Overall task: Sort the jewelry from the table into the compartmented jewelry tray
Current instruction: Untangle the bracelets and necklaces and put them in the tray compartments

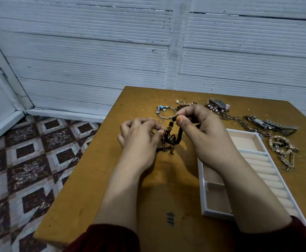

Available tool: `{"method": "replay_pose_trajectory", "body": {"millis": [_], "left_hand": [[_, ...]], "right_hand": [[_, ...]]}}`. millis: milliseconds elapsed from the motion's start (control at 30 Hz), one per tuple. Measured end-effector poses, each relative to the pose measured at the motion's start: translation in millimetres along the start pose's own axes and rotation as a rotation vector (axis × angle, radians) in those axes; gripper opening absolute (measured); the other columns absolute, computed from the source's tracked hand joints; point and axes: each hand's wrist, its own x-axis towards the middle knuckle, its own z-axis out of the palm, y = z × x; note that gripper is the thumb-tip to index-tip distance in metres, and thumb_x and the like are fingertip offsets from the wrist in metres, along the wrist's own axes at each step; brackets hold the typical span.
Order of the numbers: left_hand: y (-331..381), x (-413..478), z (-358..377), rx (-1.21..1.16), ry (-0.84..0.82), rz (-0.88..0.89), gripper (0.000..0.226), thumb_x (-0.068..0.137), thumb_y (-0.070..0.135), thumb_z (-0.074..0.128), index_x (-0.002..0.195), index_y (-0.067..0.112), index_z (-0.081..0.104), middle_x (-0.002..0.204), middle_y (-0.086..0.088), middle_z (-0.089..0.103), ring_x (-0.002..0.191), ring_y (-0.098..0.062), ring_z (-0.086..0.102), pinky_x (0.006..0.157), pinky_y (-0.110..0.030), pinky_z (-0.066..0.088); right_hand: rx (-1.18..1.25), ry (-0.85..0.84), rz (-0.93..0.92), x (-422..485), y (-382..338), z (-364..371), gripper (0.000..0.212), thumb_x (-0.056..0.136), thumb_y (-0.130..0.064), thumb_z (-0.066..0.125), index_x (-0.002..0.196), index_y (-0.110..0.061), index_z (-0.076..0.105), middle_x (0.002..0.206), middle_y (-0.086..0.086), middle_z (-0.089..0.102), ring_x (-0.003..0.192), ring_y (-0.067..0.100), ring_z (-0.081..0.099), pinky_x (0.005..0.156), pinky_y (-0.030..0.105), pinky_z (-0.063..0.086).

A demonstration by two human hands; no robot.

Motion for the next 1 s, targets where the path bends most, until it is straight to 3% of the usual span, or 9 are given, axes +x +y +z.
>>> {"method": "replay_pose_trajectory", "body": {"millis": [200,500,600,700,767,900,1000], "left_hand": [[1,1,-4,-0.008,0.056,-0.016,0.006,0.092,0.038,0.054,0.089,0.042,0.057,0.124,0.011,0.049,0.120,-0.014,0.023,0.088,-0.026,0.013],[4,1,-15,-0.071,0.122,-0.004,0.006,0.093,0.037,0.052,0.090,0.042,0.054,0.109,0.013,0.046,0.121,-0.016,0.027,0.086,-0.027,0.015],[5,2,-17,-0.120,0.185,0.024,0.010,0.093,0.033,0.053,0.090,0.042,0.054,0.113,0.009,0.055,0.120,-0.021,0.032,0.090,-0.030,0.023],[6,2,-19,-0.198,0.231,0.051,0.011,0.093,0.031,0.054,0.090,0.041,0.055,0.113,0.006,0.059,0.121,-0.023,0.037,0.100,-0.042,0.032],[5,3,-21,-0.228,0.262,0.064,0.012,0.092,0.030,0.054,0.089,0.042,0.055,0.110,0.005,0.061,0.120,-0.024,0.041,0.101,-0.048,0.035],[2,5,-22,-0.260,0.283,0.100,0.014,0.091,0.032,0.054,0.085,0.045,0.053,0.105,0.005,0.064,0.114,-0.026,0.050,0.097,-0.051,0.040],[2,6,-24,-0.280,0.291,0.108,0.010,0.086,0.040,0.049,0.081,0.048,0.052,0.103,0.007,0.064,0.111,-0.027,0.053,0.096,-0.052,0.041]], "right_hand": [[-0.109,-0.093,0.083,-7,2,-1,0.007,0.094,-0.018,0.057,0.090,-0.021,0.061,0.080,-0.005,0.062,0.069,0.007,0.056,0.064,0.023,0.046],[-0.264,-0.240,0.185,-12,10,-5,0.004,0.092,-0.019,0.058,0.090,-0.021,0.061,0.071,-0.010,0.056,0.056,-0.006,0.049,0.053,0.012,0.036],[-0.294,-0.259,0.196,-13,11,-5,0.004,0.091,-0.019,0.059,0.089,-0.021,0.061,0.073,-0.009,0.057,0.061,-0.001,0.051,0.057,0.016,0.038],[-0.320,-0.263,0.203,-14,11,-6,0.004,0.089,-0.019,0.061,0.088,-0.023,0.062,0.075,-0.009,0.060,0.063,0.000,0.053,0.057,0.015,0.040],[-0.367,-0.257,0.196,-14,10,-7,0.005,0.088,-0.020,0.062,0.087,-0.025,0.062,0.074,-0.011,0.061,0.065,0.000,0.055,0.061,0.018,0.043],[-0.515,-0.262,0.153,-13,9,-6,0.013,0.089,-0.024,0.059,0.099,-0.029,0.067,0.080,-0.011,0.067,0.087,0.018,0.061,0.081,0.038,0.050],[-0.612,-0.268,0.135,-15,5,-6,0.016,0.091,-0.027,0.056,0.100,-0.031,0.068,0.089,-0.006,0.070,0.096,0.022,0.058,0.084,0.038,0.048]]}}
